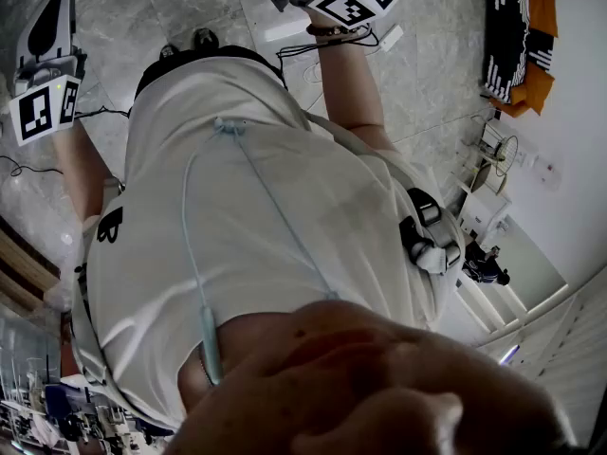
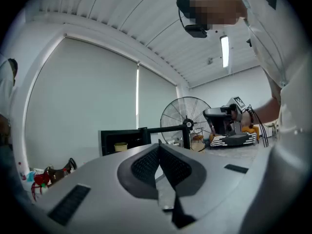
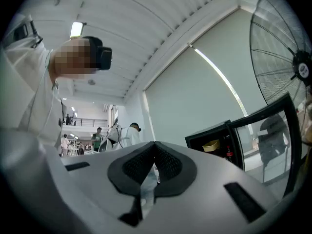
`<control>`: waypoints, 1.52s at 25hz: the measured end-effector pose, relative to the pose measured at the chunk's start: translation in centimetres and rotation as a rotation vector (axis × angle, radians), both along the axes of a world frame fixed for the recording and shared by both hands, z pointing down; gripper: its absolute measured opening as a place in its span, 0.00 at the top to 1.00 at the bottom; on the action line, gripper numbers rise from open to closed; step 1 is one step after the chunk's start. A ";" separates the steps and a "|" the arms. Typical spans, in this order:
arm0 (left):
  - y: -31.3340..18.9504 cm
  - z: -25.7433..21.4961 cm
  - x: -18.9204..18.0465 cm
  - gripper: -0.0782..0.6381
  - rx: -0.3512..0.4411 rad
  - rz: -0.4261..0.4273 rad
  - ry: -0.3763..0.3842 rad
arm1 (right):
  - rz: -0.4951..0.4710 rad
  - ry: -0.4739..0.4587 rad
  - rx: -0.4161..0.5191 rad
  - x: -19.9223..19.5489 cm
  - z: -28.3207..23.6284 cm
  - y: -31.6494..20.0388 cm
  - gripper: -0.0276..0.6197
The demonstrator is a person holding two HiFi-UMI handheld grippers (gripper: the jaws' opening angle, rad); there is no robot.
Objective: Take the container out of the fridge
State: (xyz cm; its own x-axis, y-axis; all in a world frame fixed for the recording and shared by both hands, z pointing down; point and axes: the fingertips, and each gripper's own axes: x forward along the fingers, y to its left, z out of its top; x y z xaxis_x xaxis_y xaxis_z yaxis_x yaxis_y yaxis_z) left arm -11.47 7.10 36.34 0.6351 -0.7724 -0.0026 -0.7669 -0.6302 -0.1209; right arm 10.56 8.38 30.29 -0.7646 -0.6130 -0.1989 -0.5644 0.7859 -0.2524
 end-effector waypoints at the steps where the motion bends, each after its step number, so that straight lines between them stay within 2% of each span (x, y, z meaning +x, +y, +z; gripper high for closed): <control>1: -0.1 -0.1 0.2 0.88 0.000 0.001 0.001 | -0.002 0.041 0.008 -0.2 0.2 0.0 0.93; 5: -0.3 -0.3 0.8 0.88 0.001 0.001 0.000 | -0.007 0.183 0.032 -1.0 1.2 0.0 0.93; 9: -0.1 -0.7 1.6 0.88 0.002 -0.005 -0.006 | -0.019 0.257 0.042 -1.0 1.7 0.3 0.93; 15: 0.3 -0.4 1.9 0.88 0.004 -0.011 -0.003 | 0.065 0.367 0.047 -0.2 3.3 -0.6 0.93; 24: -0.8 1.7 0.9 0.88 -0.012 -0.009 0.005 | 0.139 0.362 -0.065 0.8 8.4 -3.2 0.93; 38: -1.2 2.4 0.7 0.88 -0.029 -0.004 0.002 | 0.185 0.382 -0.101 1.2 9.2 -4.7 0.92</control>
